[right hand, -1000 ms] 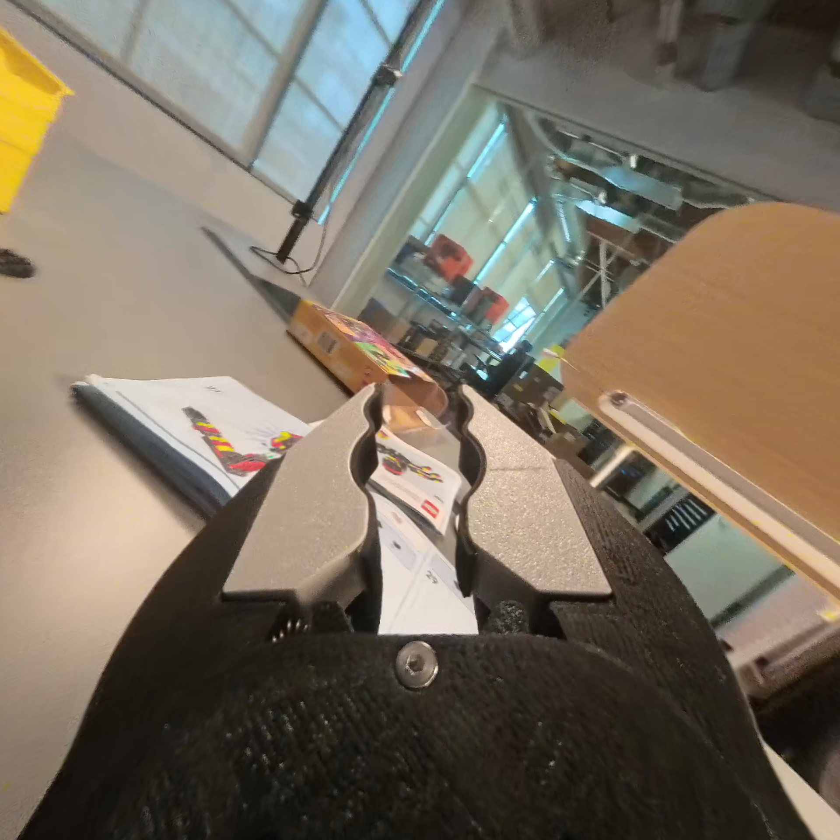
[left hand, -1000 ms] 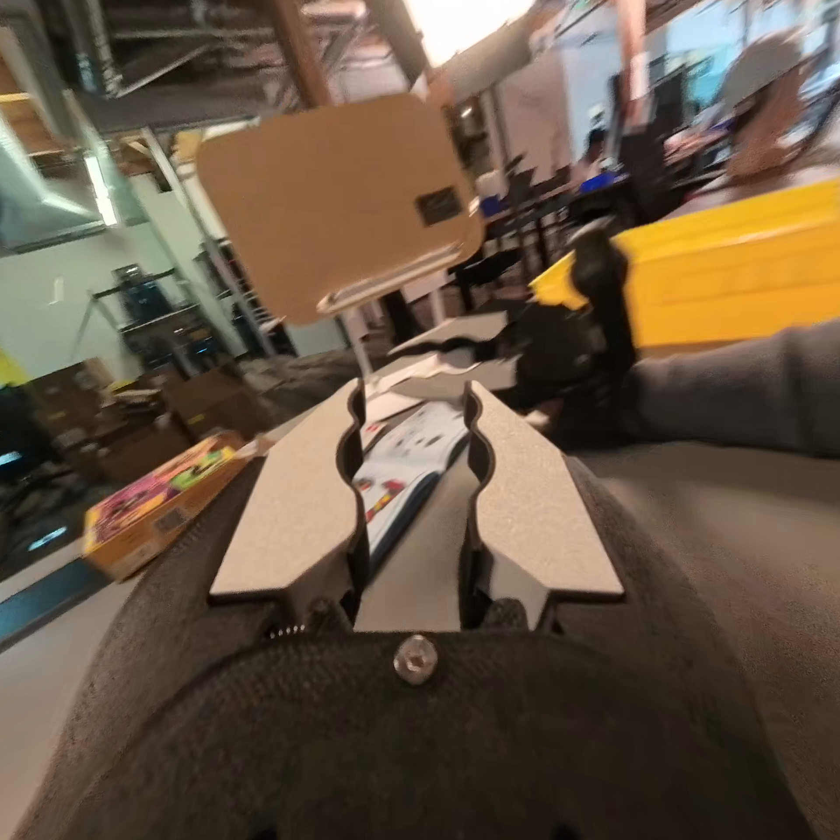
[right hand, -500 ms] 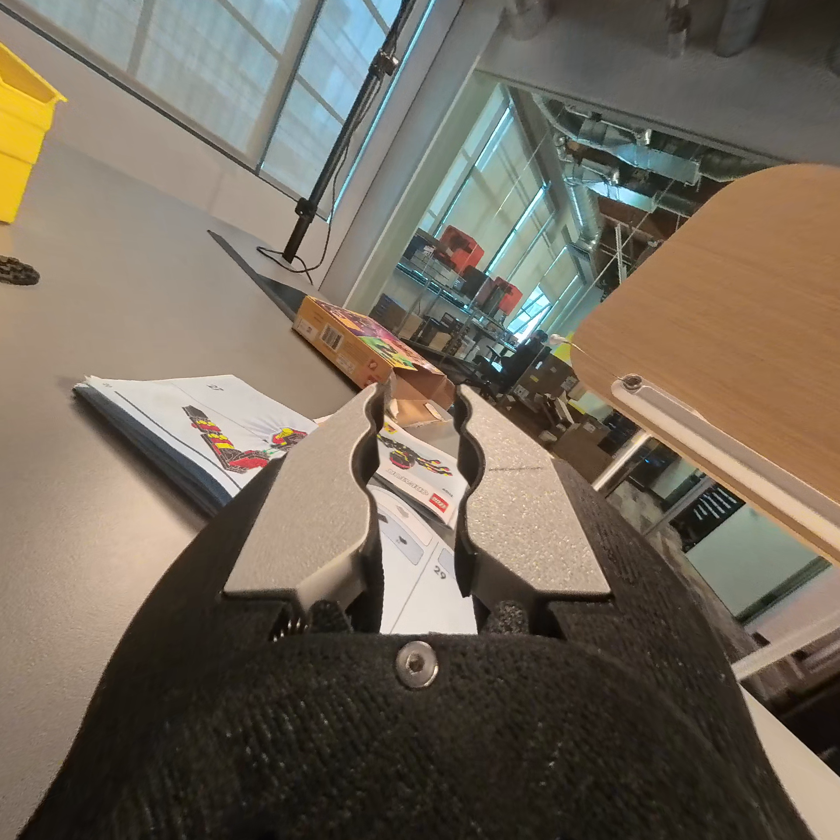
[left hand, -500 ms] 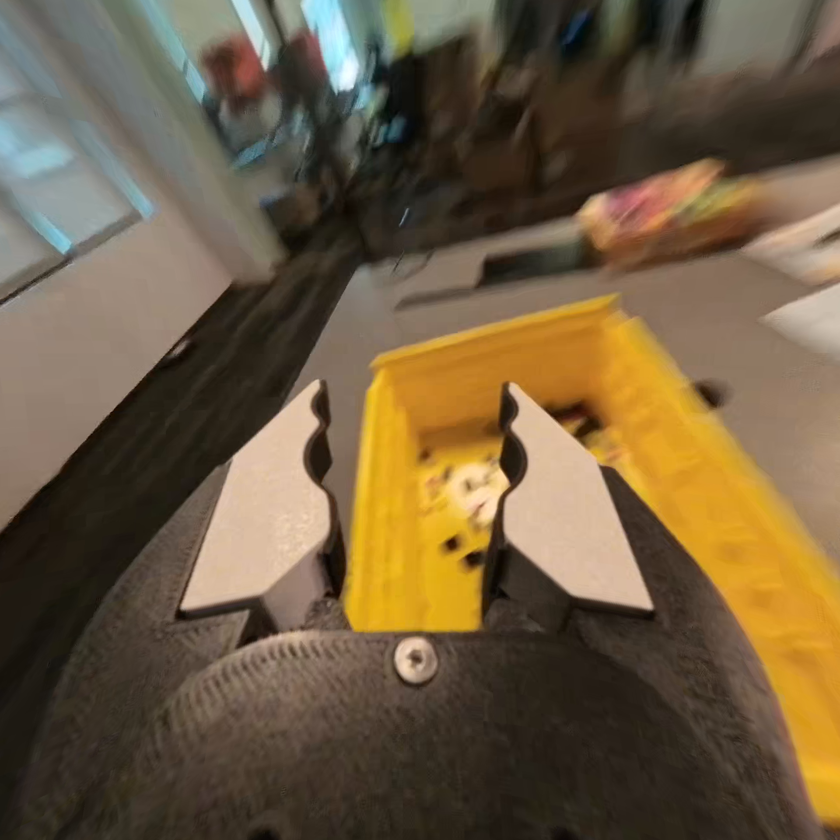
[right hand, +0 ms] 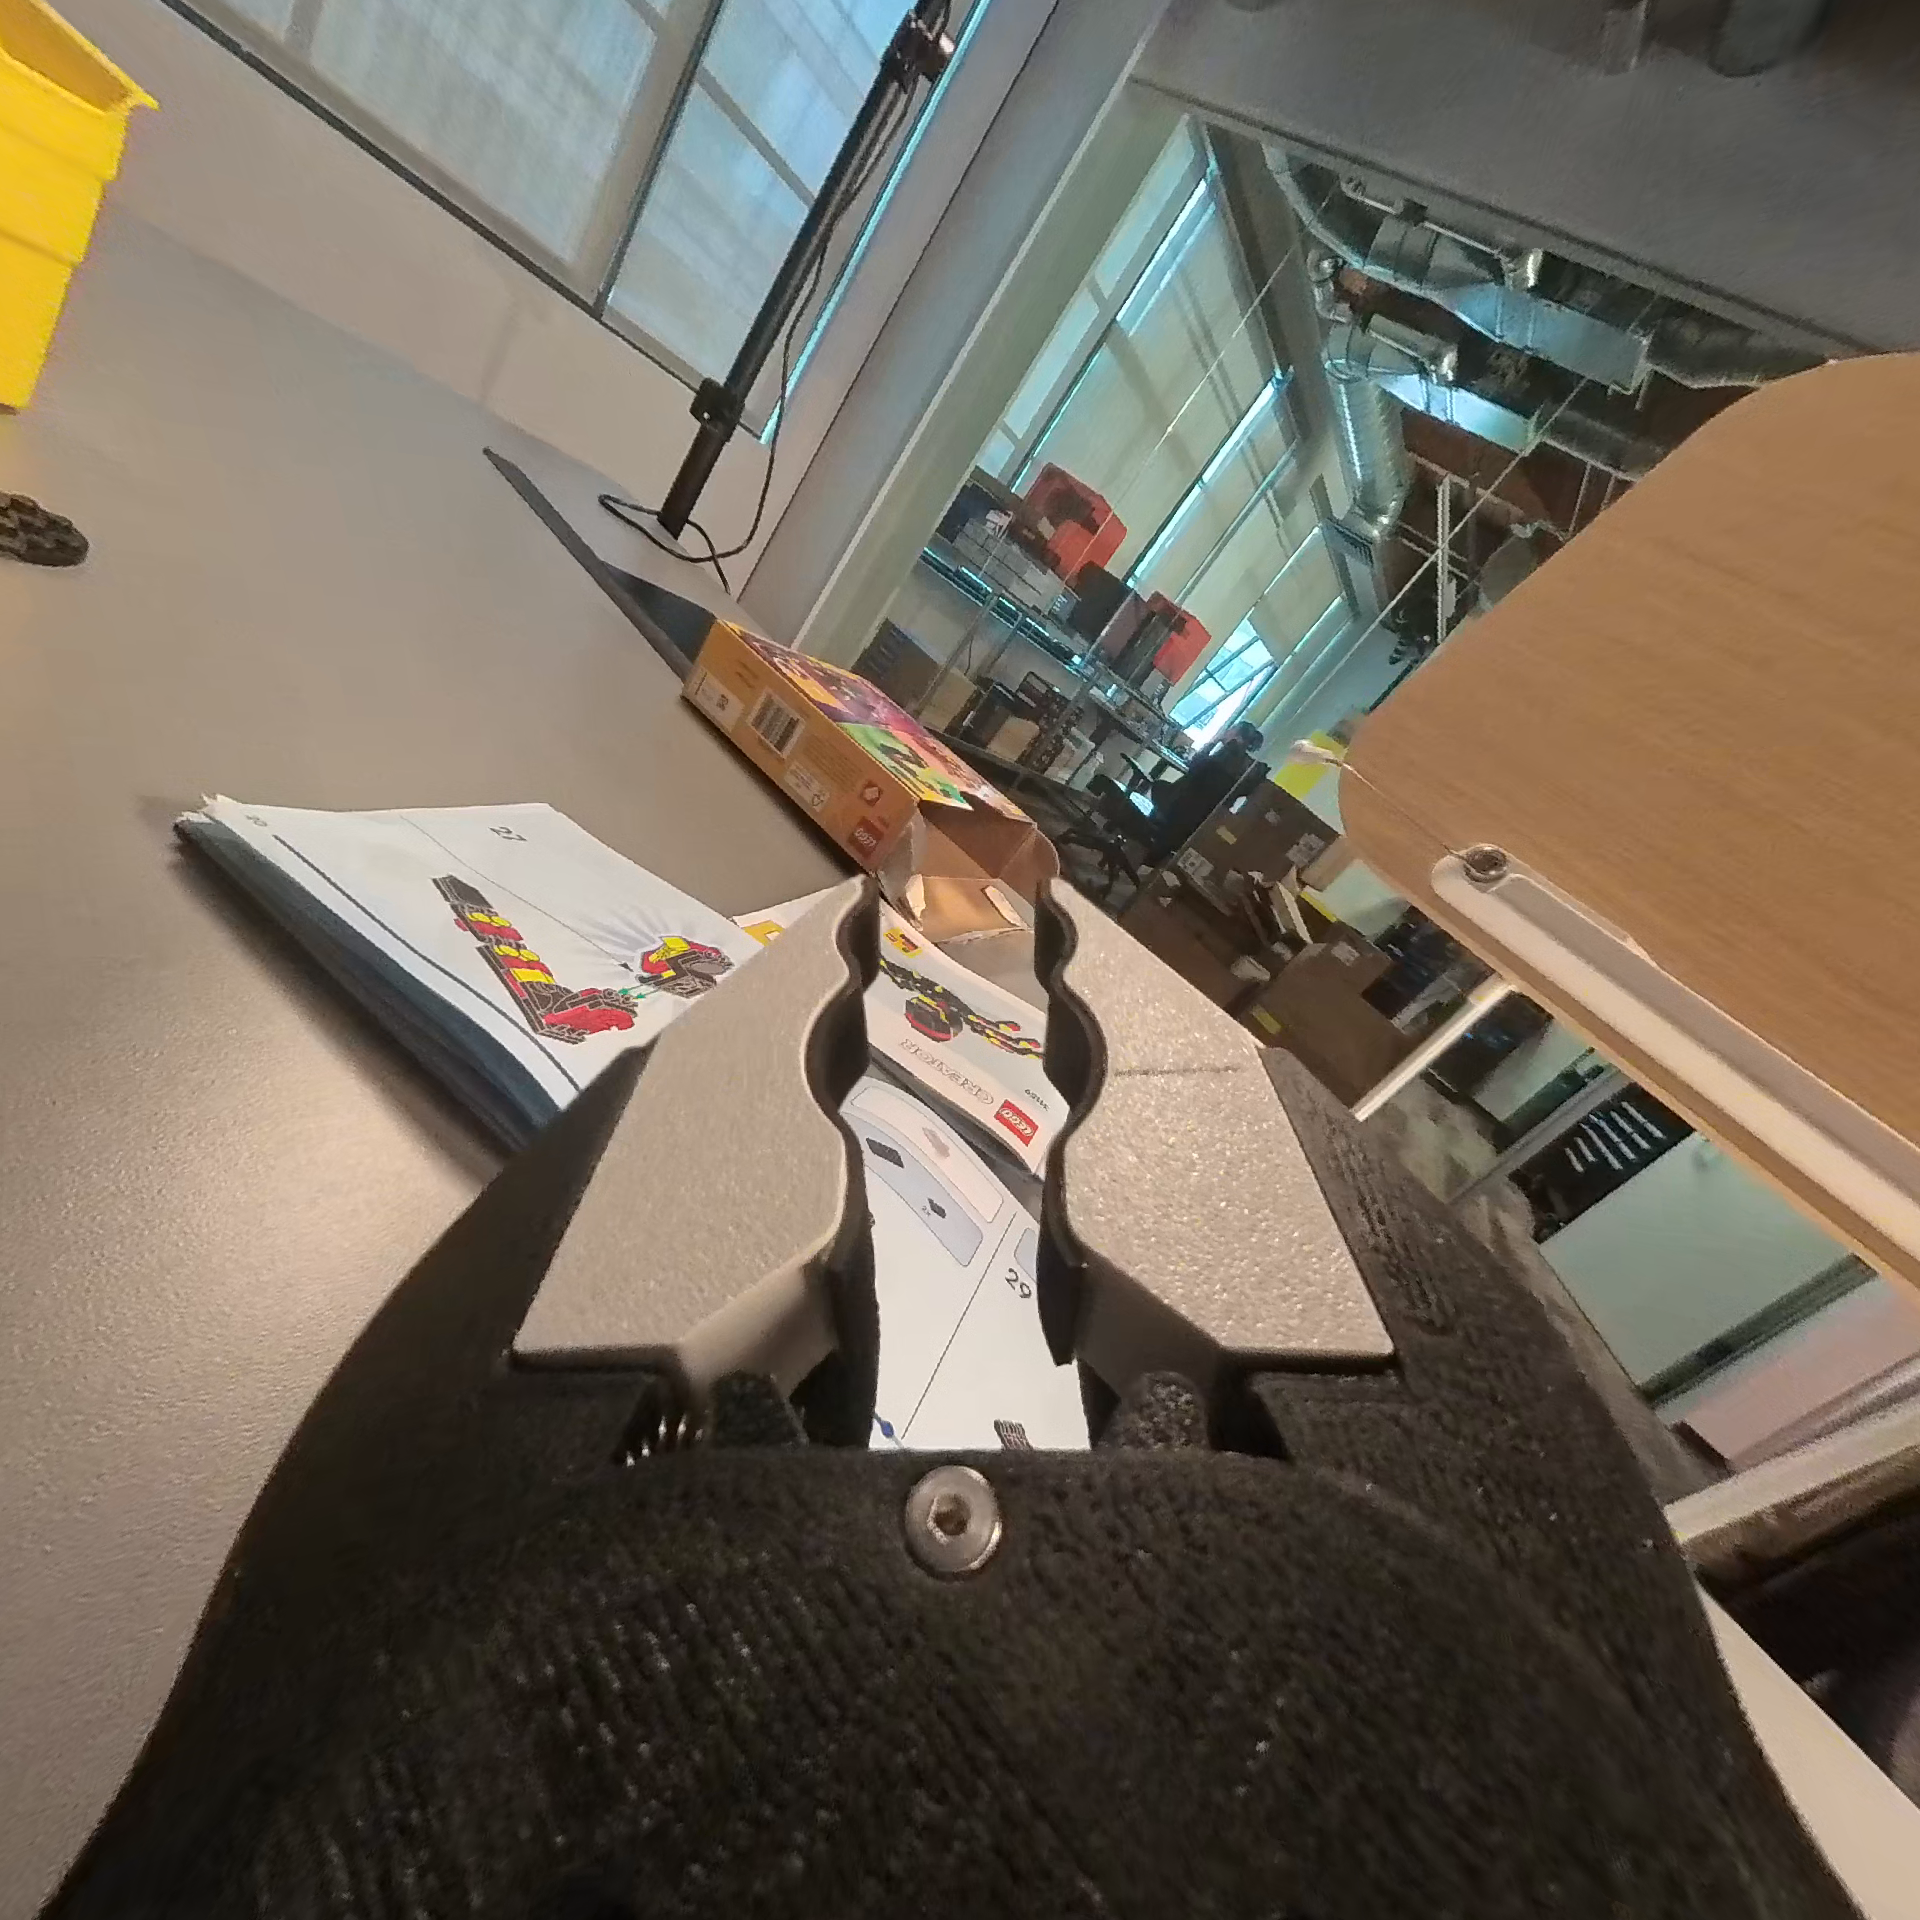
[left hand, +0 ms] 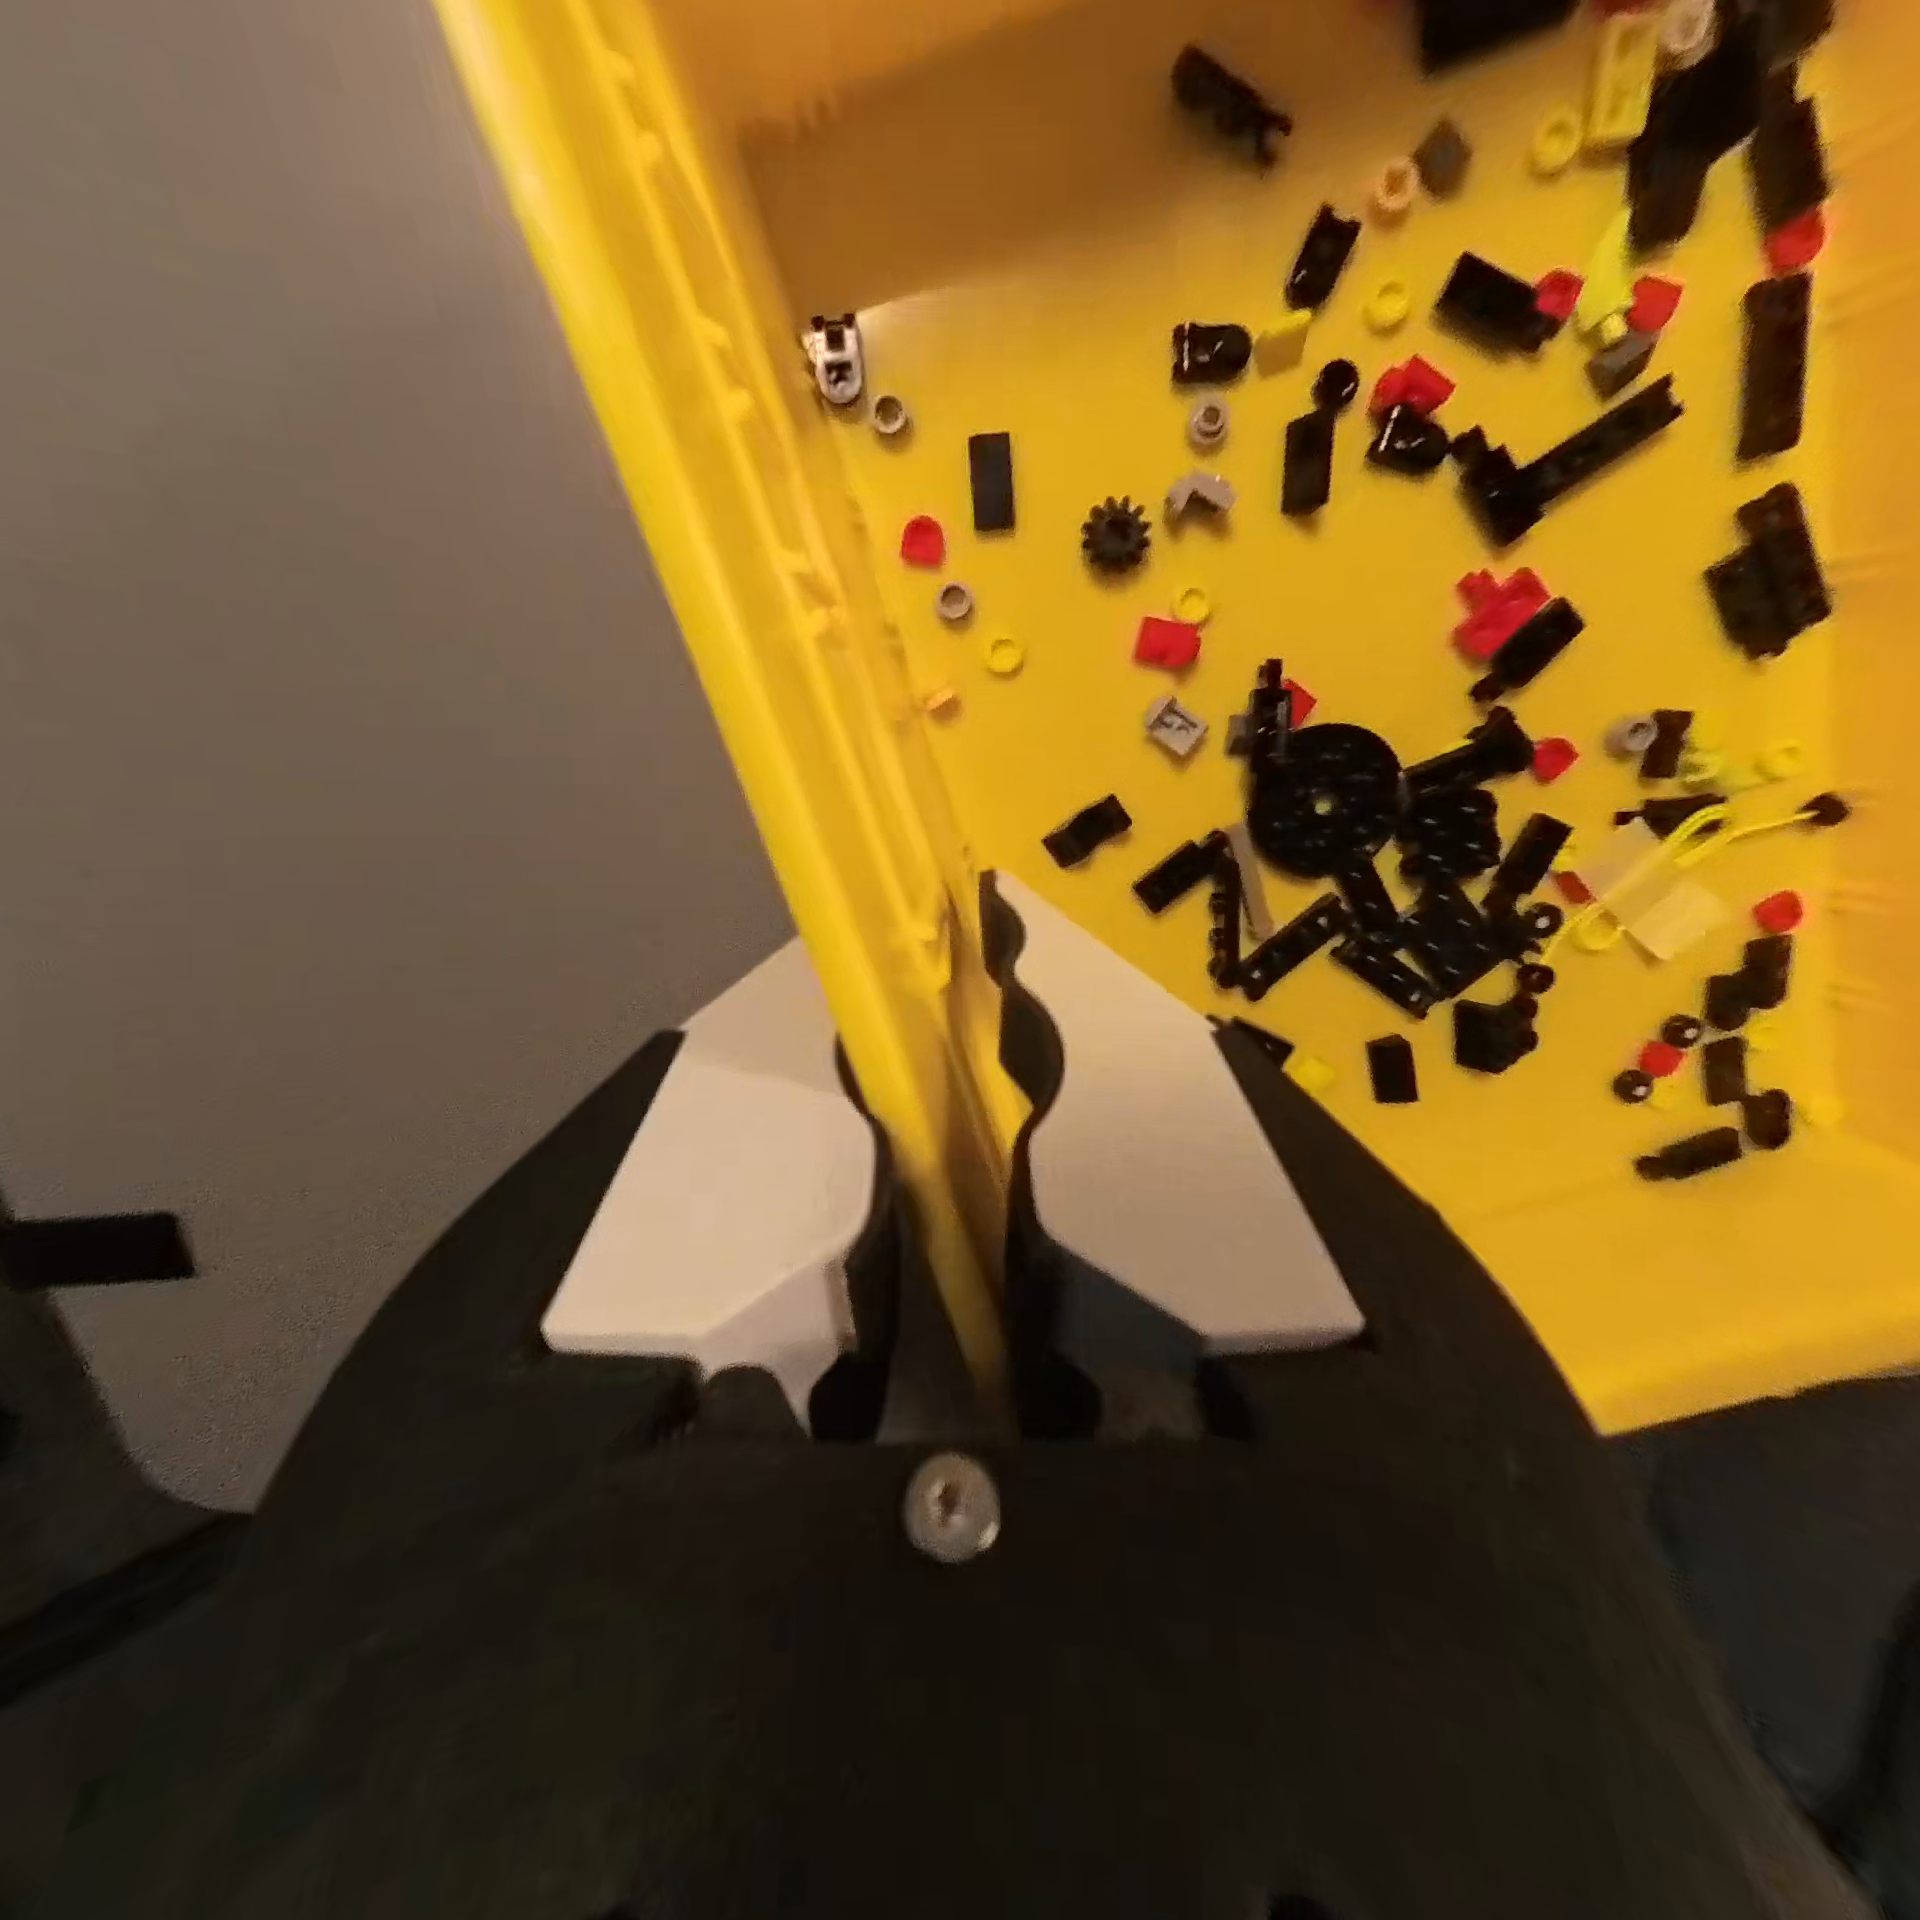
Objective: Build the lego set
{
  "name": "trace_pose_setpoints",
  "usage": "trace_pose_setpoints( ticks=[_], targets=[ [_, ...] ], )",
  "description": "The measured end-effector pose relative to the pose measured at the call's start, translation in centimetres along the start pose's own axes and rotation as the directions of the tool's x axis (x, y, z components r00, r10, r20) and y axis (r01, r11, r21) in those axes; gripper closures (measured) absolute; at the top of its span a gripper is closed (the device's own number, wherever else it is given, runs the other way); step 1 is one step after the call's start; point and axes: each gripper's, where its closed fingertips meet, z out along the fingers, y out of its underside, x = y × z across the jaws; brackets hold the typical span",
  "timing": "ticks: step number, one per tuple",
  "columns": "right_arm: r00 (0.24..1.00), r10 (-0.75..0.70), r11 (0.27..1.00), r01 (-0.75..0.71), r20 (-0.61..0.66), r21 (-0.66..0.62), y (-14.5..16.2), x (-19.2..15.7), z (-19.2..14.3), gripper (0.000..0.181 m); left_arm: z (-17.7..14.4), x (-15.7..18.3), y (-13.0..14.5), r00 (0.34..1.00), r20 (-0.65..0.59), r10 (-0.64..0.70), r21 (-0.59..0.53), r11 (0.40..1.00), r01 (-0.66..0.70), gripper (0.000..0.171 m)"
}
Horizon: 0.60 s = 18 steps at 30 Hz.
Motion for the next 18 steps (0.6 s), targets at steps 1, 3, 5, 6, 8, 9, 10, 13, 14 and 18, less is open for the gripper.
trace_pose_setpoints(
  ticks=[1, 3, 5, 6, 8, 9, 10, 13, 14, 18],
  targets=[
    [1.0, -0.002, 1.0, 0.002, 0.0, -0.001, 0.0, 0.0, 0.0, 0.154, 0.0, 0.2, 0.2, 0.999, -0.013, -0.029, 0.0, 1.0, 0.029, 0.162],
    [1.0, -0.005, 1.0, 0.005, -0.003, -0.004, 0.1, 0.0, 0.0, 0.154, -0.2, 0.8, 1.0, 0.997, -0.006, -0.077, -0.007, 0.997, 0.077, 0.163],
    [1.0, -0.008, 1.0, 0.008, -0.005, -0.008, 0.1, 0.0, 0.0, 0.154, -0.6, 1.9, 2.4, 0.994, 0.007, -0.111, -0.02, 0.994, 0.111, 0.161],
    [1.0, -0.011, 1.0, 0.011, -0.005, -0.01, 0.1, 0.0, 0.1, 0.155, -0.8, 2.6, 3.0, 0.993, 0.006, -0.118, -0.021, 0.993, 0.118, 0.159],
    [1.0, -0.023, 1.0, 0.023, -0.002, -0.015, 0.2, -0.2, 0.1, 0.155, -1.1, 4.4, 4.1, 0.992, -0.024, -0.125, -0.013, 0.992, 0.125, 0.153],
    [1.0, -0.031, 0.999, 0.031, 0.001, -0.018, 0.2, -0.3, 0.2, 0.155, -1.2, 5.4, 4.6, 0.991, -0.043, -0.126, -0.007, 0.992, 0.126, 0.151],
    [0.999, -0.04, 0.999, 0.04, 0.004, -0.02, 0.2, -0.4, 0.2, 0.156, -1.4, 6.2, 4.9, 0.991, -0.053, -0.125, 0.001, 0.992, 0.125, 0.151],
    [0.998, -0.066, 0.997, 0.066, 0.015, -0.028, 0.3, -0.8, 0.3, 0.156, -1.6, 8.5, 5.8, 0.993, -0.067, -0.092, 0.019, 0.995, 0.094, 0.153],
    [0.997, -0.073, 0.997, 0.073, 0.018, -0.03, 0.3, -0.9, 0.3, 0.156, -1.6, 9.4, 5.9, 0.994, -0.082, -0.078, 0.027, 0.996, 0.081, 0.155],
    [0.996, -0.089, 0.995, 0.09, 0.021, -0.038, 0.5, -1.1, 0.4, 0.158, -1.5, 11.0, 5.7, 0.997, -0.06, -0.049, 0.049, 0.997, 0.052, 0.155]
  ],
)
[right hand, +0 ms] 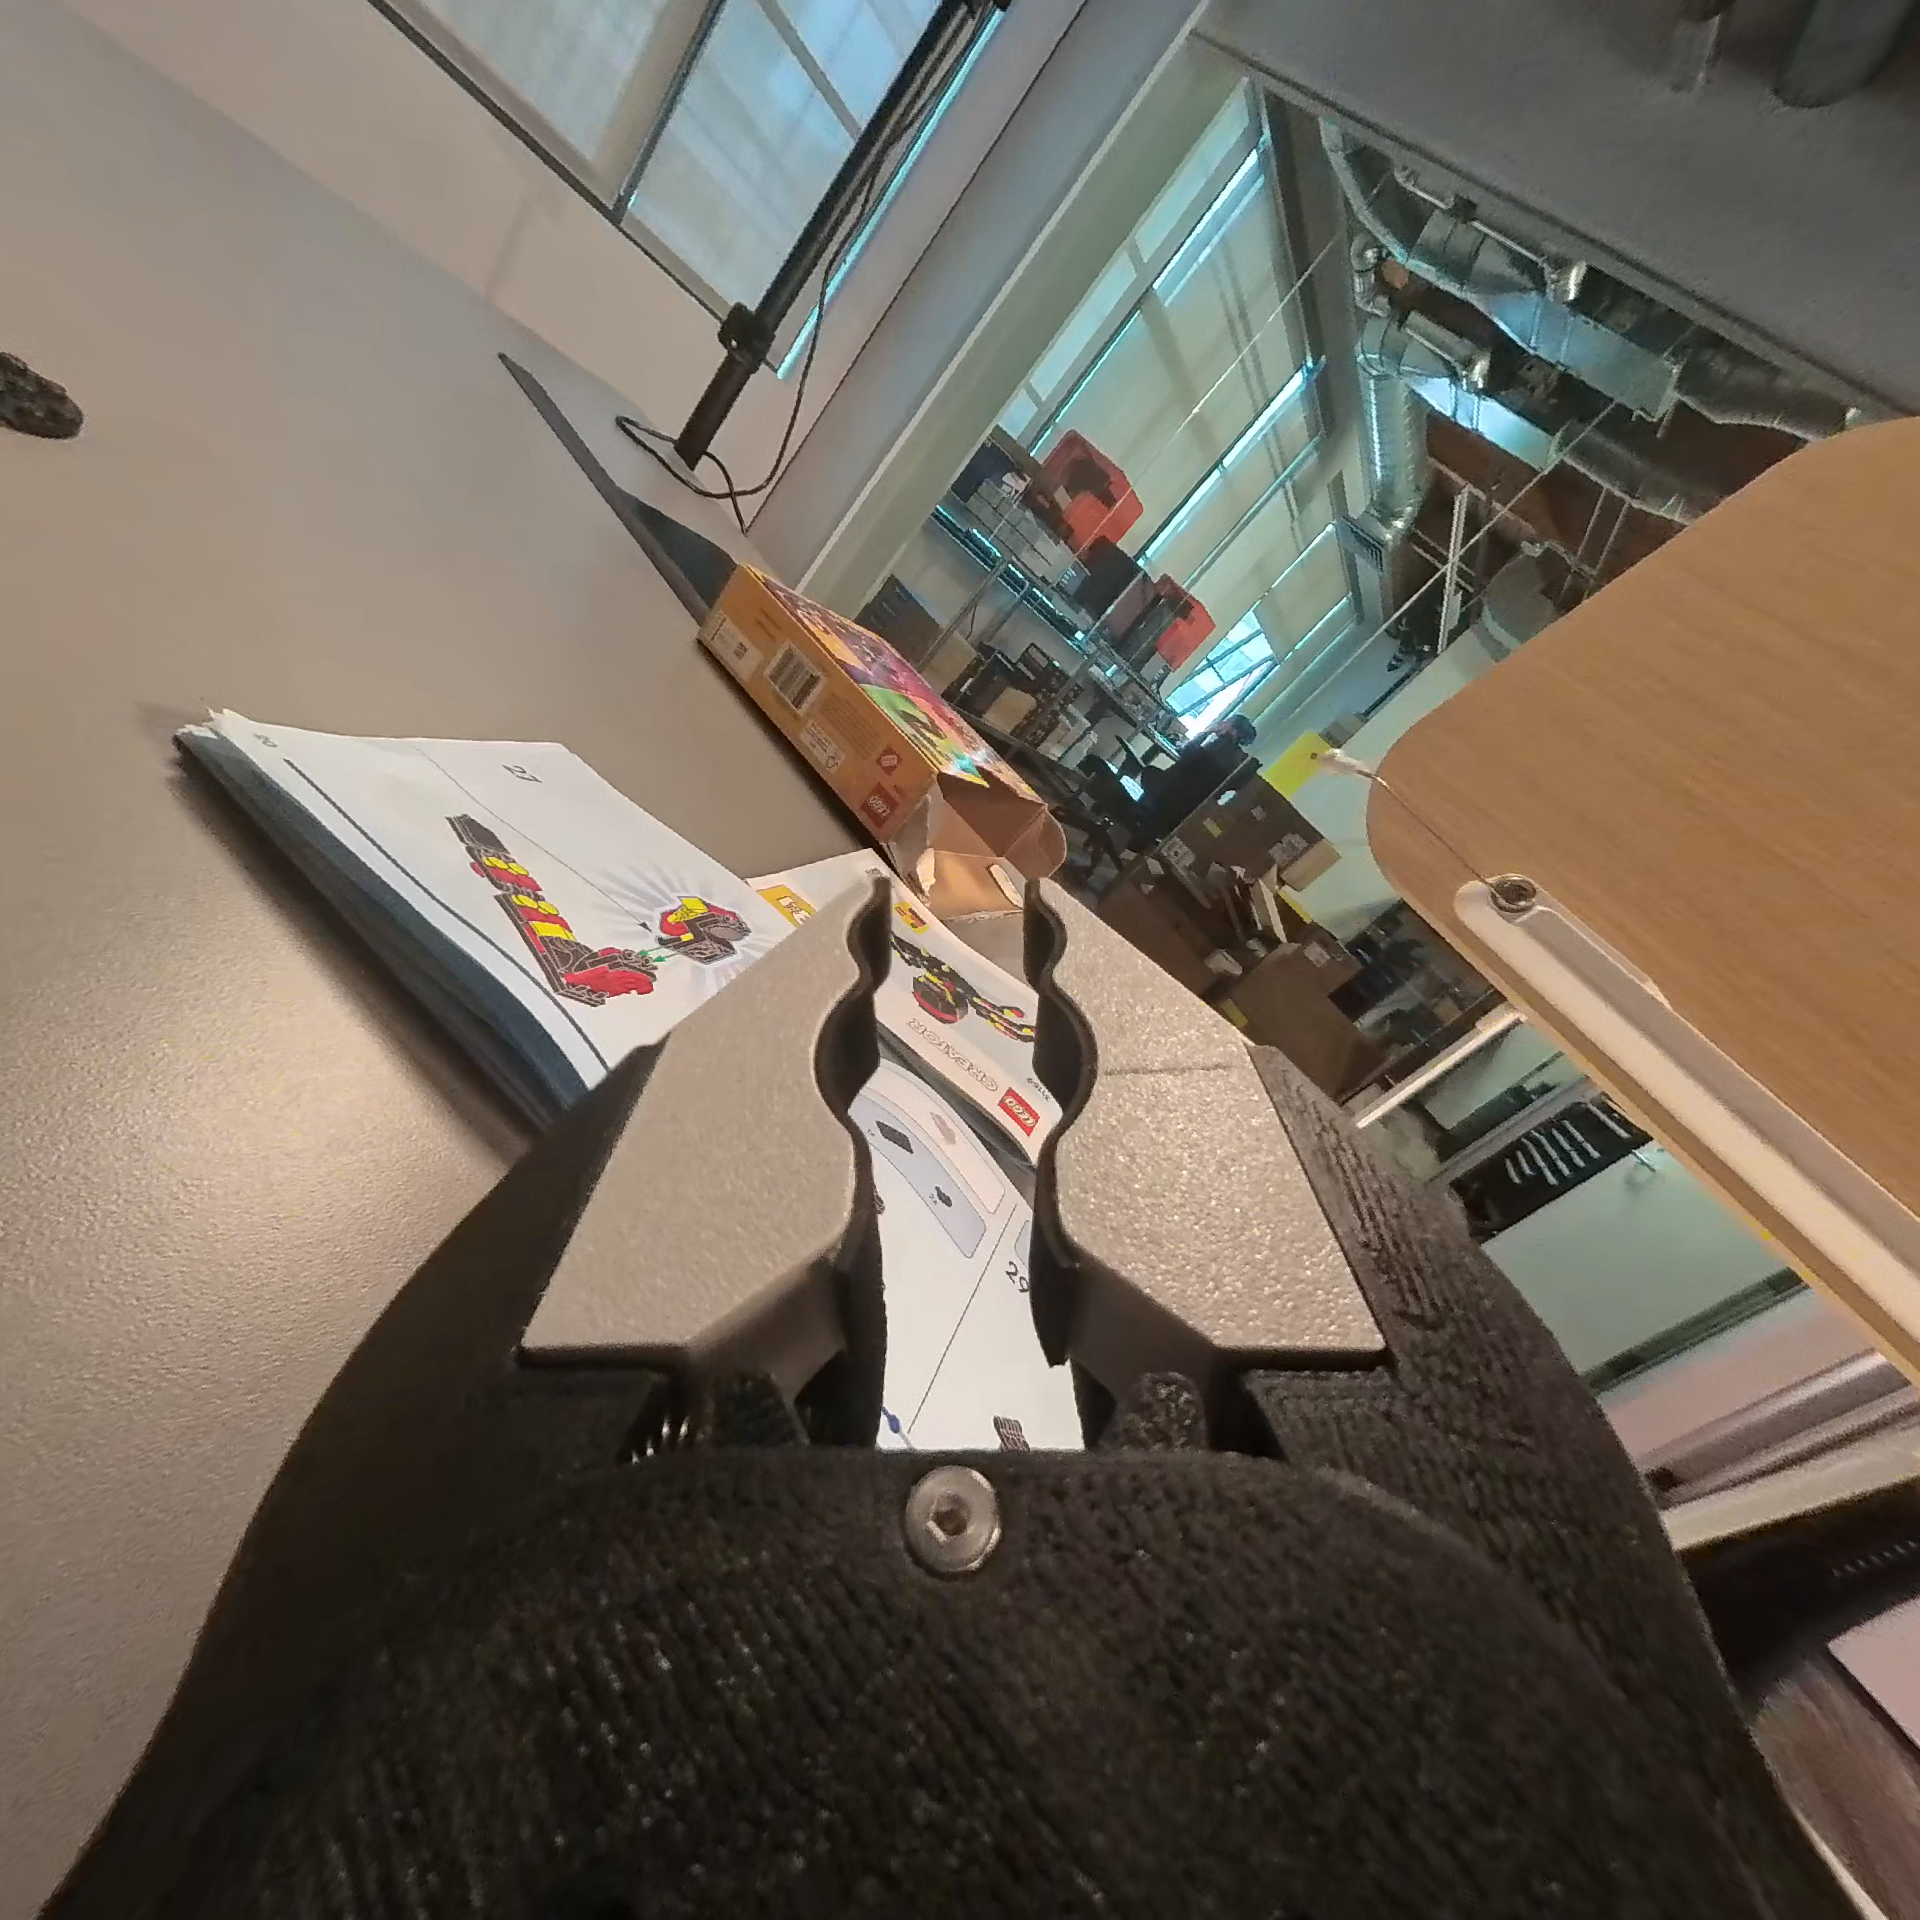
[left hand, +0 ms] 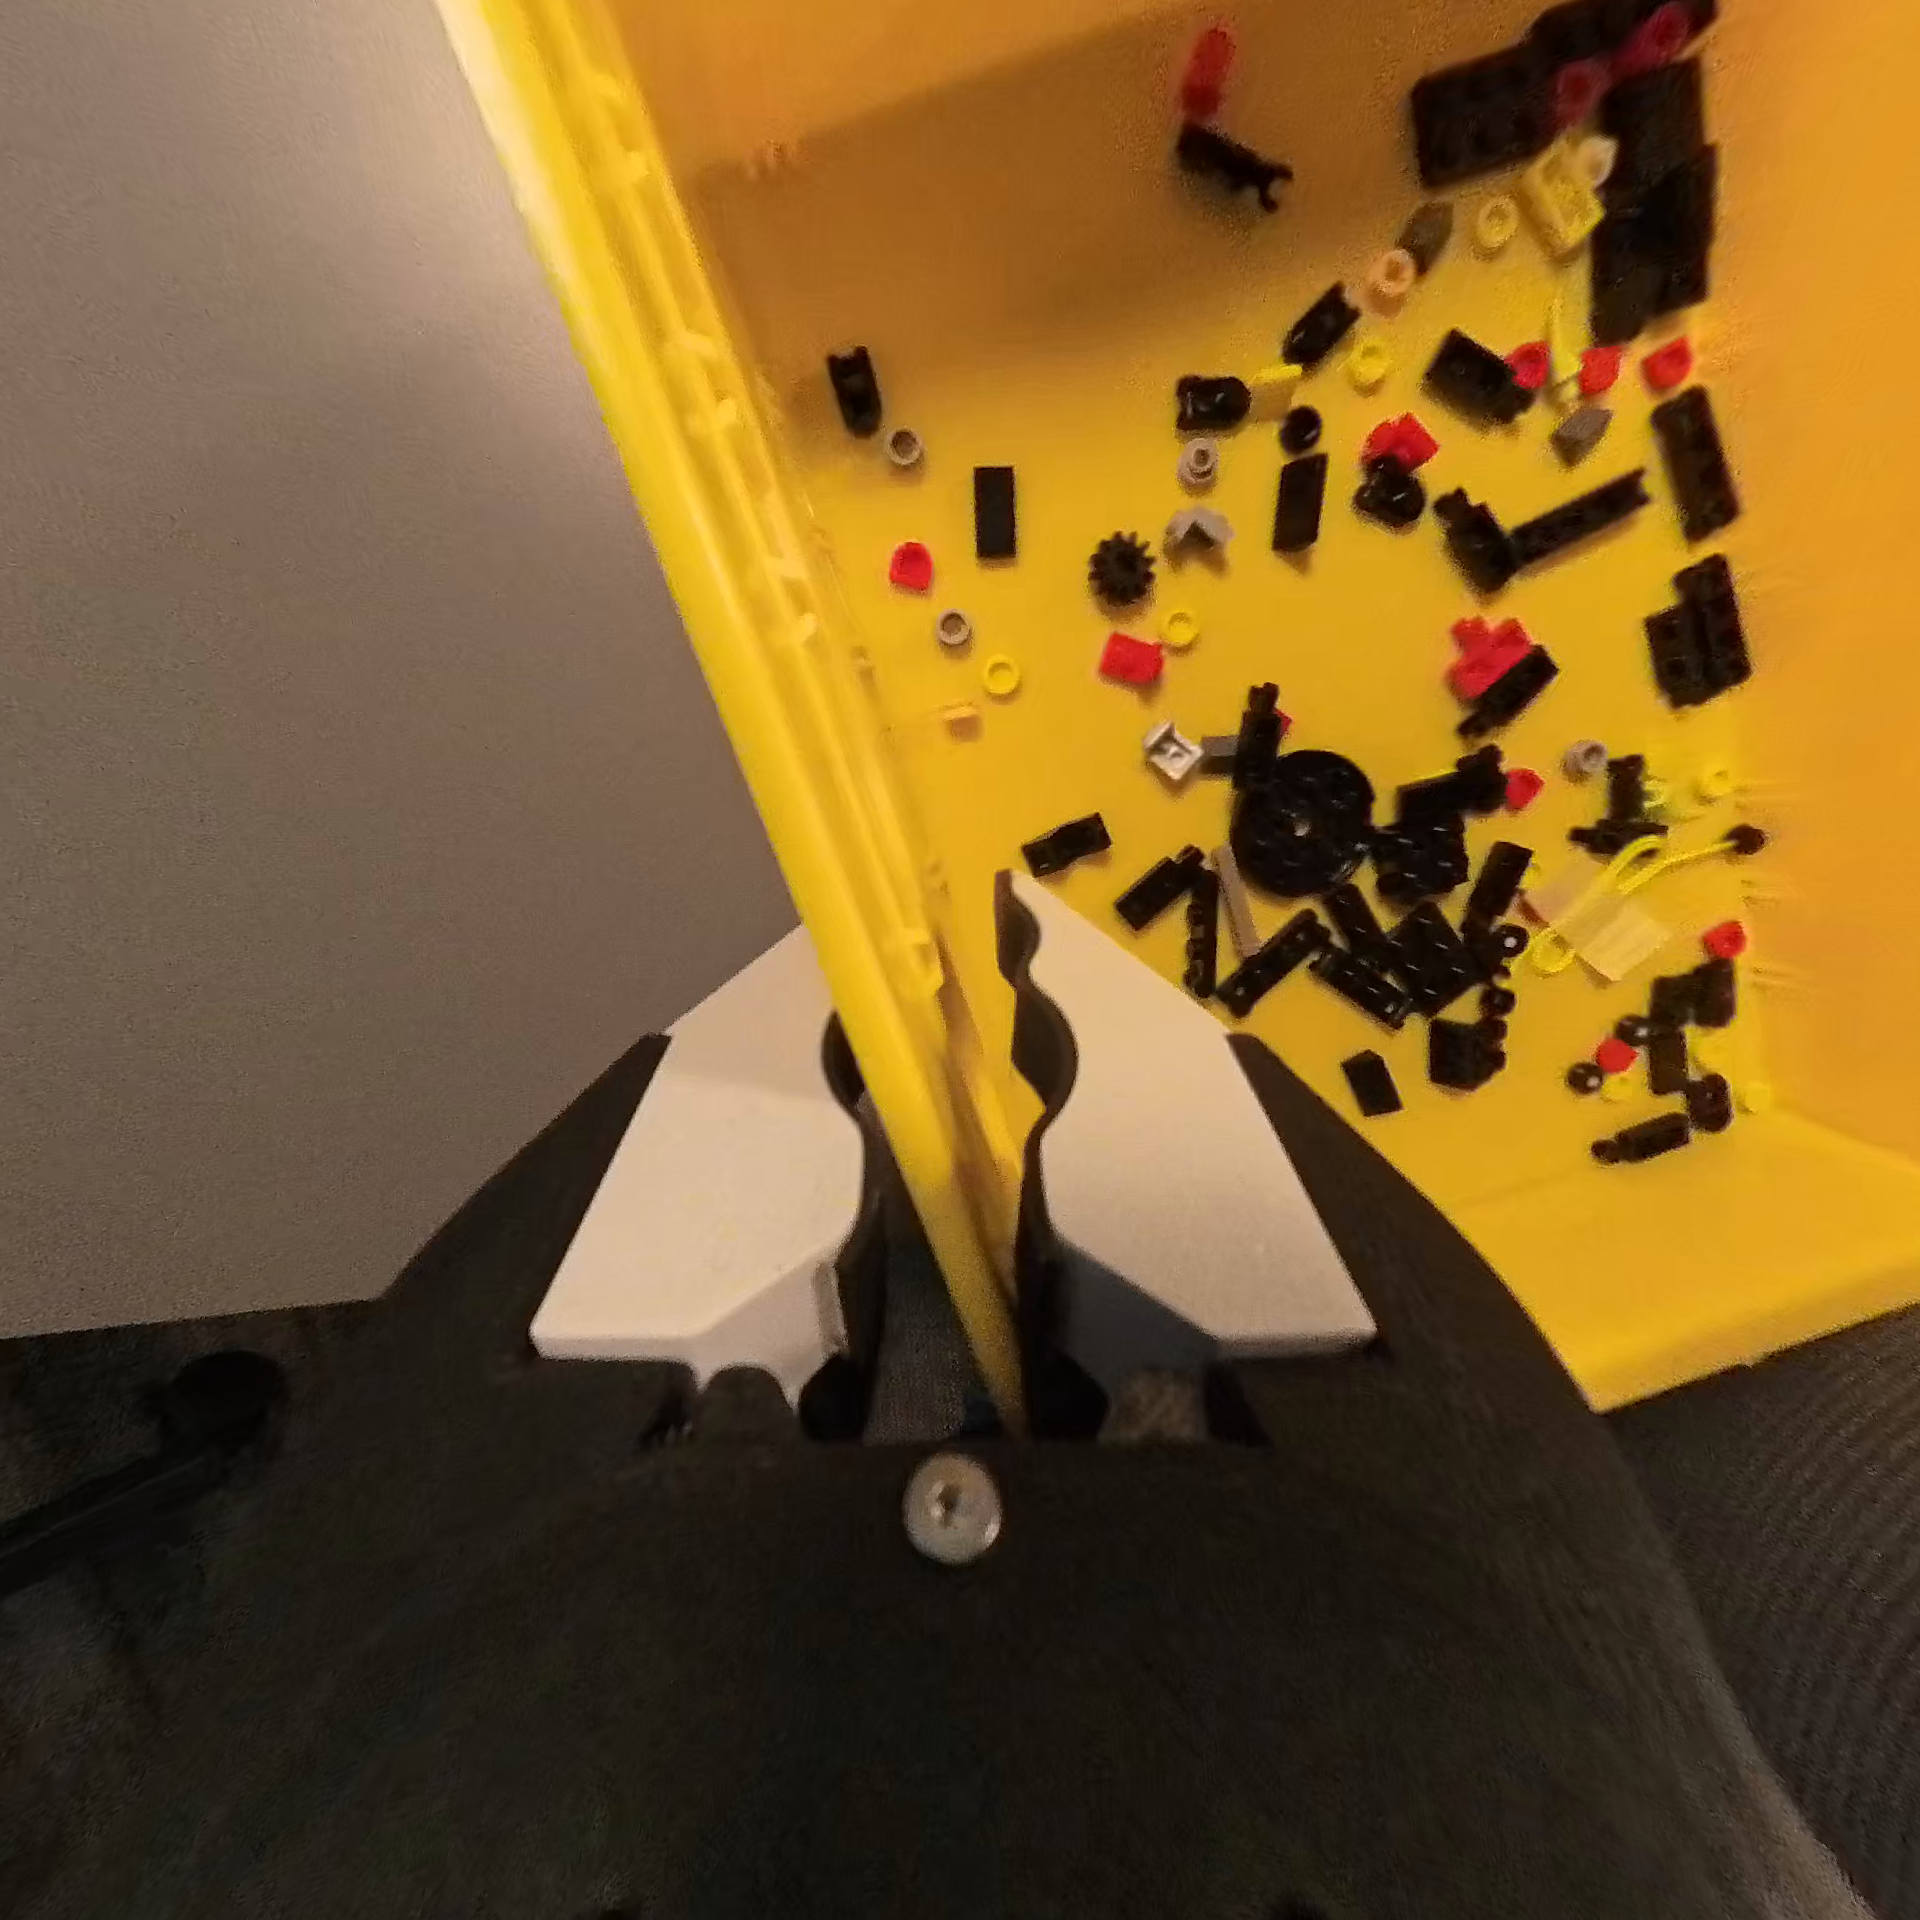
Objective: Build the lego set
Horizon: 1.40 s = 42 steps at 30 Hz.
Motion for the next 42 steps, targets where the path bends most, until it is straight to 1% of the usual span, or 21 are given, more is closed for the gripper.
trace_pose_setpoints(
  ticks=[5, 8, 11, 16, 20, 21, 30, 32, 33, 35, 36, 39, 42],
  targets=[
    [1.0, -0.007, 1.0, 0.007, -0.002, -0.005, 0.1, 0.0, 0.0, 0.158, 0.1, 1.0, -0.1, 0.999, -0.035, -0.004, 0.009, 1.0, 0.004, 0.149],
    [1.0, -0.01, 1.0, 0.01, -0.001, -0.008, 0.1, -0.1, 0.1, 0.159, -0.1, 2.1, 0.3, 0.998, -0.058, 0.021, 0.019, 1.0, -0.02, 0.141],
    [1.0, -0.013, 1.0, 0.013, -0.001, -0.011, 0.2, -0.1, 0.1, 0.158, -0.1, 3.0, 0.6, 0.997, -0.046, 0.054, 0.036, 0.998, -0.052, 0.137],
    [1.0, -0.019, 1.0, 0.019, 0.0, -0.015, 0.3, -0.1, 0.1, 0.159, -0.1, 3.1, 1.2, 0.997, -0.051, 0.05, 0.049, 0.998, -0.047, 0.135],
    [1.0, -0.018, 1.0, 0.018, 0.0, -0.014, 0.3, -0.1, 0.1, 0.159, 0.3, 3.3, 1.9, 0.996, -0.079, 0.051, 0.032, 0.998, -0.049, 0.136],
    [1.0, -0.018, 1.0, 0.018, 0.0, -0.014, 0.3, -0.1, 0.1, 0.159, 0.8, 3.3, 1.5, 0.995, -0.085, 0.047, 0.034, 0.998, -0.045, 0.136],
    [1.0, -0.024, 1.0, 0.024, 0.001, -0.017, 0.3, -0.2, 0.1, 0.159, 0.7, 3.3, 1.6, 0.993, -0.106, 0.042, 0.053, 0.998, -0.037, 0.133],
    [1.0, -0.024, 1.0, 0.024, 0.001, -0.018, 0.3, -0.2, 0.1, 0.159, 0.7, 3.5, 1.6, 0.992, -0.11, 0.058, 0.052, 0.997, -0.053, 0.129],
    [1.0, -0.023, 1.0, 0.023, 0.001, -0.018, 0.3, -0.2, 0.1, 0.159, 0.5, 3.3, 1.5, 0.993, -0.094, 0.067, 0.058, 0.996, -0.062, 0.122],
    [1.0, -0.022, 1.0, 0.022, 0.001, -0.018, 0.3, -0.2, 0.1, 0.159, 0.0, 2.3, 1.1, 0.996, -0.026, 0.087, 0.08, 0.993, -0.085, 0.101],
    [1.0, -0.021, 1.0, 0.021, 0.001, -0.018, 0.3, -0.2, 0.1, 0.159, -0.6, 1.8, 0.6, 0.995, 0.006, 0.097, 0.103, 0.99, -0.097, 0.096],
    [1.0, -0.024, 1.0, 0.024, 0.003, -0.019, 0.3, -0.2, 0.1, 0.16, -2.7, 0.8, -1.5, 0.988, 0.086, 0.129, 0.21, 0.967, -0.144, 0.098],
    [1.0, -0.023, 1.0, 0.023, 0.003, -0.019, 0.3, -0.2, 0.1, 0.16, -4.4, 1.3, -3.3, 0.981, 0.098, 0.165, 0.295, 0.937, -0.187, 0.104]
  ],
)
